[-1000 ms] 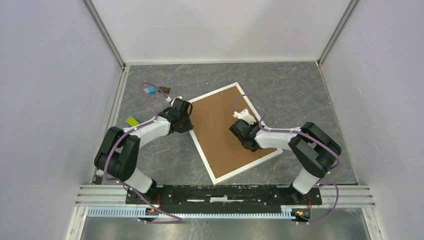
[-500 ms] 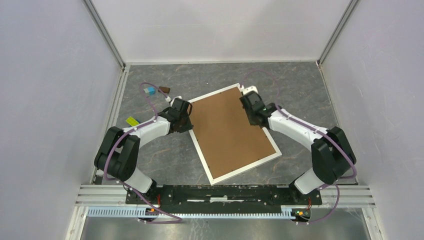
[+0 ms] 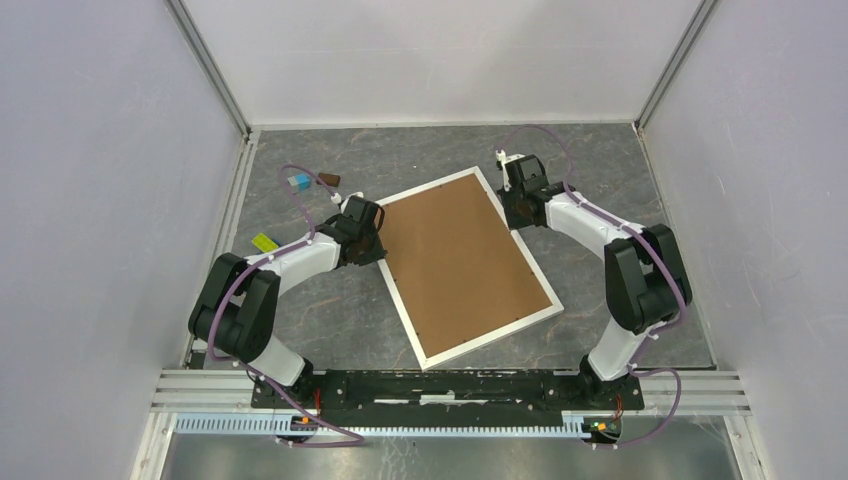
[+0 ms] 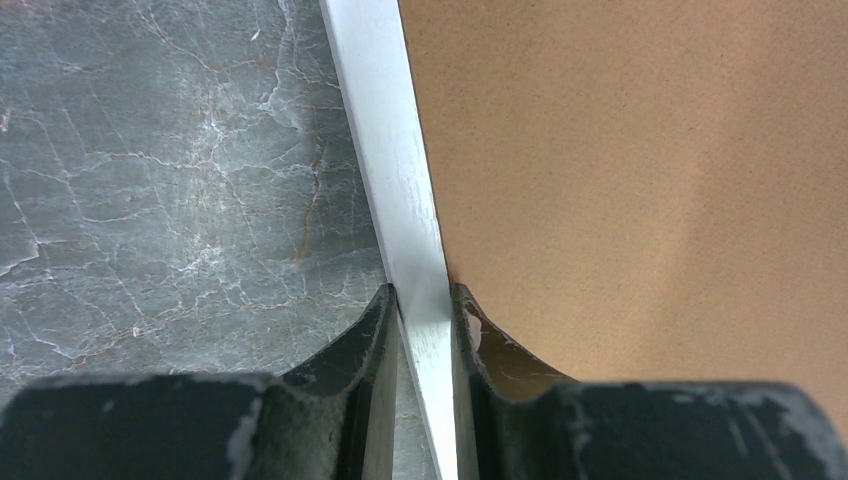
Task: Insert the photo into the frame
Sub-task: Install the photo frame at the center of the board.
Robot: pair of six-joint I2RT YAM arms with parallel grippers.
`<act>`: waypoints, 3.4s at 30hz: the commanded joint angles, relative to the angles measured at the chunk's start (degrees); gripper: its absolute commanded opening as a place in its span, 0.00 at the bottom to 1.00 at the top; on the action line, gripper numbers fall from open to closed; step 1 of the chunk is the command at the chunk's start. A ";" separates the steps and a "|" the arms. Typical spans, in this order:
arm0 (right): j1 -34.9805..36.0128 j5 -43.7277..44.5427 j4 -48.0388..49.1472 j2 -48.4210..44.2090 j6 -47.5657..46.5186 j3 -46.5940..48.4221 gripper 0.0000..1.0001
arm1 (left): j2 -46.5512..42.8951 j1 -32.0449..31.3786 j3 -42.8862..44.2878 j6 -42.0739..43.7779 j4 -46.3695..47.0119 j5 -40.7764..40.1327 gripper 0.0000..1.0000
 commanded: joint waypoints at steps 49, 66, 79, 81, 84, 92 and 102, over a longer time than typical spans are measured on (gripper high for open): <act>2.80 -3.43 0.80 4.15 -1.62 -1.93 0.00 | 2.86 -0.02 -1.25 2.47 0.55 1.84 0.02; 9.97 1.42 3.41 7.01 2.24 -8.06 0.00 | 2.83 -0.04 -1.16 2.40 0.44 1.82 0.02; 17.99 13.05 1.82 14.49 4.16 -8.03 0.00 | 2.75 -0.02 -1.24 2.37 0.49 1.79 0.02; 20.21 14.14 0.75 16.87 4.09 -6.28 0.00 | 2.83 -0.03 -1.12 2.43 0.46 1.75 0.02; 23.17 15.90 -0.88 21.14 3.68 -3.55 0.00 | 2.69 -0.02 -1.32 2.37 0.44 1.71 0.02; 27.30 16.36 -4.87 28.48 0.49 3.11 0.00 | 2.64 -0.02 -1.34 2.40 0.52 1.81 0.02; 17.80 19.28 -6.98 9.38 0.43 11.18 0.08 | 2.88 -0.07 -1.21 2.45 0.51 1.96 0.02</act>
